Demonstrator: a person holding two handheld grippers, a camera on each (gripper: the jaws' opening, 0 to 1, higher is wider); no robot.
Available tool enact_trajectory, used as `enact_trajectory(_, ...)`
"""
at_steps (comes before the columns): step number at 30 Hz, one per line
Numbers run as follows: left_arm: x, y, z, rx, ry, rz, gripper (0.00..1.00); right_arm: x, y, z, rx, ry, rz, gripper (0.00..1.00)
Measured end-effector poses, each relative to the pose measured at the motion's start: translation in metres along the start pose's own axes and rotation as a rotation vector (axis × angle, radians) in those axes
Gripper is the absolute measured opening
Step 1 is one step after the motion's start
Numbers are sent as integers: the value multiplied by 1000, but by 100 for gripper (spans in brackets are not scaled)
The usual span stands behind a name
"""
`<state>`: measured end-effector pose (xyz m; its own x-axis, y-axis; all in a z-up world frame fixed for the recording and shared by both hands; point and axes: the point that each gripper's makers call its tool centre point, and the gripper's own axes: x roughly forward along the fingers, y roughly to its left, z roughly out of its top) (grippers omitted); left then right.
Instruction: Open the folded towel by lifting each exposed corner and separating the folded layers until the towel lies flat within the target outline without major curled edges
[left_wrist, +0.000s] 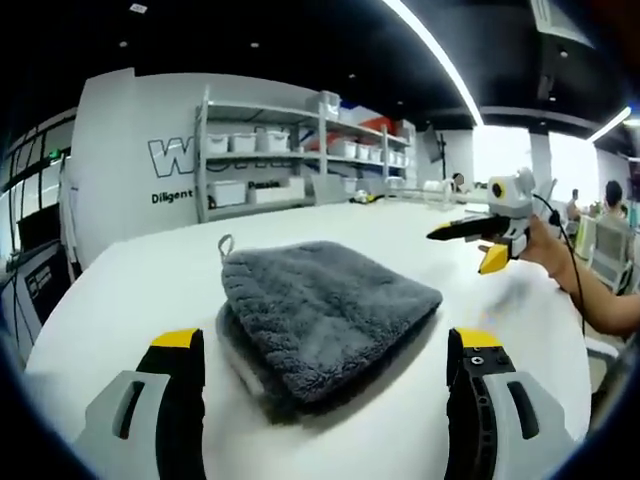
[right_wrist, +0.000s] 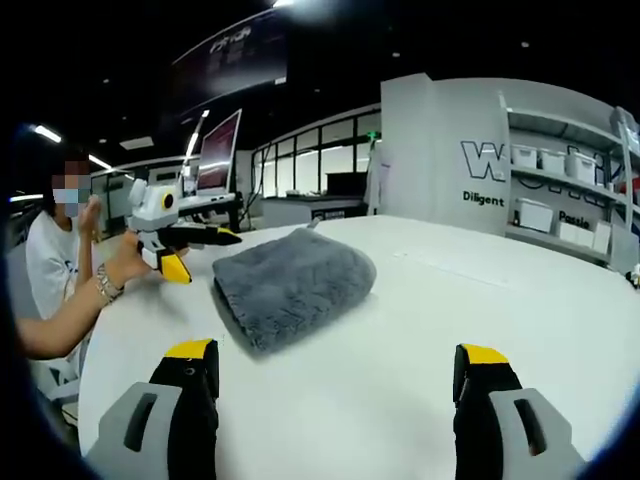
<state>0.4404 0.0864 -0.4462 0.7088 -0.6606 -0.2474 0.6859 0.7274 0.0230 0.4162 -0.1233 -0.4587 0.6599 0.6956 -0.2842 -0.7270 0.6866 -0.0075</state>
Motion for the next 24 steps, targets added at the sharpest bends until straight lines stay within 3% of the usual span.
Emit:
enact_trajectory(11, -13, 3, -7, 39, 24, -6, 99, 2, 2, 0, -18, 9, -1, 99)
enact_trajectory(16, -21, 1, -1, 35, -15, -34, 99, 6, 9, 5, -49, 2, 13, 99)
enact_trajectory(19, -22, 7, -7, 56, 18, -17, 99, 8, 11, 5, -61, 11, 16, 99)
enact_trajectory(24, -26, 15, -8, 44, 16, -16, 99, 13, 23, 18, -66, -33, 37, 99)
